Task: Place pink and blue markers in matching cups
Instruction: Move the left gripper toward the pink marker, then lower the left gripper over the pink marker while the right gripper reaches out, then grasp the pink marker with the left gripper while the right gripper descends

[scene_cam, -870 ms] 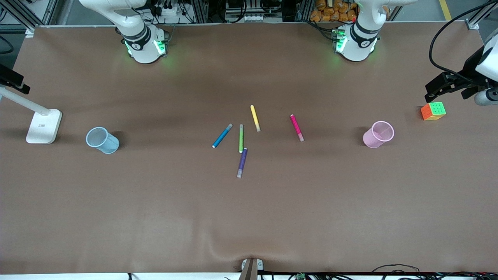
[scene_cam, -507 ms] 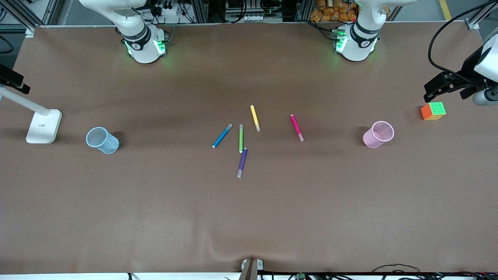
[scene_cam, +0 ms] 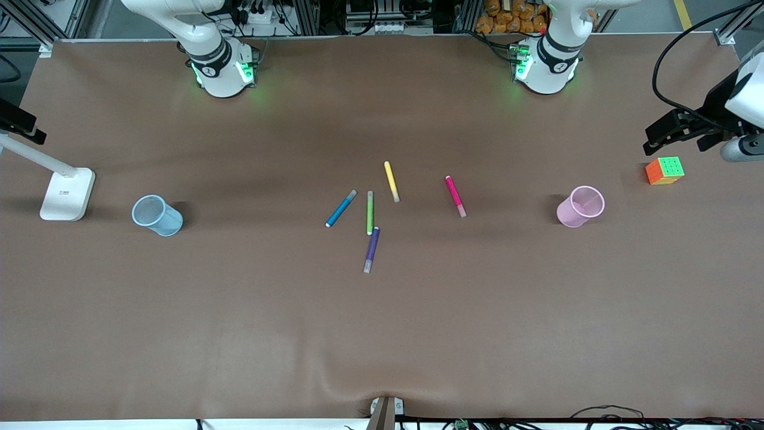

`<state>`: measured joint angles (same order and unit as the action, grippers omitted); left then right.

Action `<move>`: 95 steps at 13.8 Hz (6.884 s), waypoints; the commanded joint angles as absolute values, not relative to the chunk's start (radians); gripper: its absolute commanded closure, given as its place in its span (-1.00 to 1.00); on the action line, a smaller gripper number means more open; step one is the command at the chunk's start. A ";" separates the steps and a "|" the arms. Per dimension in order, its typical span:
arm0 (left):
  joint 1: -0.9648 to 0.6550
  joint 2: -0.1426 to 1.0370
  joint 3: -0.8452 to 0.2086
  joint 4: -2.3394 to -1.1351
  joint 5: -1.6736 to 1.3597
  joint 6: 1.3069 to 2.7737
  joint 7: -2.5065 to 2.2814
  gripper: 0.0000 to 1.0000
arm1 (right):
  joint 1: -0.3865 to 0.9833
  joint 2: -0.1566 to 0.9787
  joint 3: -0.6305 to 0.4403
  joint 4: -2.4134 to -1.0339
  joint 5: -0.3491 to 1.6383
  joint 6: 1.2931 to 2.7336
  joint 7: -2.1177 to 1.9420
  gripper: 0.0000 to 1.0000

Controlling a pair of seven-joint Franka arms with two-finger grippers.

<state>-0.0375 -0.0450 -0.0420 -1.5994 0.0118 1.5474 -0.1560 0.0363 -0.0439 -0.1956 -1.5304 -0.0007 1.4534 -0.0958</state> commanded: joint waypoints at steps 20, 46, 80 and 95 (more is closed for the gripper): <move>-0.100 0.448 -0.201 -1.597 -0.160 1.477 -0.489 -1.00 | 0.015 -0.040 -0.186 -1.522 0.000 1.443 -0.112 -1.00; -0.227 0.603 -0.201 -1.609 -0.204 1.700 -0.689 -1.00 | 0.089 0.173 -0.179 -1.511 0.058 1.541 -0.092 -1.00; -0.318 0.649 -0.199 -1.779 -0.193 1.982 -0.718 -0.33 | 0.624 0.462 -0.179 -1.641 0.265 1.903 0.932 -1.00; -0.318 0.669 -0.198 -1.778 -0.193 2.011 -0.712 -0.07 | 0.788 0.638 -0.181 -1.767 0.256 2.258 1.051 -1.00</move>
